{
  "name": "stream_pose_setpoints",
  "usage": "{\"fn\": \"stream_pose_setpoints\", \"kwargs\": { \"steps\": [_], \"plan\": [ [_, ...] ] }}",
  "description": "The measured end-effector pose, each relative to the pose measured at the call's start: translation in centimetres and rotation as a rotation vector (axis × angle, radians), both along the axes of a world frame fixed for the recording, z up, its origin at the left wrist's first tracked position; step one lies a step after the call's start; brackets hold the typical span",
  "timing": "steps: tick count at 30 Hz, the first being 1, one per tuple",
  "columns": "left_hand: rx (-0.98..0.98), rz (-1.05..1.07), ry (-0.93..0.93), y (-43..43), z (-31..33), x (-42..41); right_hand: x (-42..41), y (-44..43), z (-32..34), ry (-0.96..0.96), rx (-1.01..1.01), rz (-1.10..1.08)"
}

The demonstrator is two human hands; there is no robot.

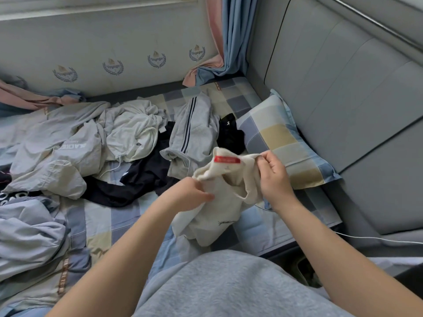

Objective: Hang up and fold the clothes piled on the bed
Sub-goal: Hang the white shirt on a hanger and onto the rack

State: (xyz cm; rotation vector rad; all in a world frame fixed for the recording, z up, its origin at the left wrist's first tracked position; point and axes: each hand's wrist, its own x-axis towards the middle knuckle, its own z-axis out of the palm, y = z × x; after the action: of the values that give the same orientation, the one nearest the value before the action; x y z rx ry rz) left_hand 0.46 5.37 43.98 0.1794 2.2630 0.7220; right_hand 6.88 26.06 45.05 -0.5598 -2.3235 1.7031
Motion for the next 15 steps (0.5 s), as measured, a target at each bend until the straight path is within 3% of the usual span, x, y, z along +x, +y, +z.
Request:
{"fn": "stream_pose_setpoints", "kwargs": {
  "steps": [4, 6, 9, 15],
  "plan": [
    [0.228, 0.047, 0.444, 1.5, -0.1, 0.9, -0.4, 0.9, 2.9, 0.011, -0.004, 0.262],
    [0.344, 0.006, 0.581, 1.8, 0.6, 0.8, -0.5, 1.2, 3.9, 0.004, -0.042, 0.369],
    [0.44, -0.066, 0.594, 1.7, 1.7, 0.0, -0.2, 1.7, 4.6, -0.039, -0.133, 0.502],
    [0.328, -0.383, 0.41, 2.5, 2.3, -0.3, 0.6, 2.9, 5.4, -0.18, -0.433, 0.694]
  ]
}}
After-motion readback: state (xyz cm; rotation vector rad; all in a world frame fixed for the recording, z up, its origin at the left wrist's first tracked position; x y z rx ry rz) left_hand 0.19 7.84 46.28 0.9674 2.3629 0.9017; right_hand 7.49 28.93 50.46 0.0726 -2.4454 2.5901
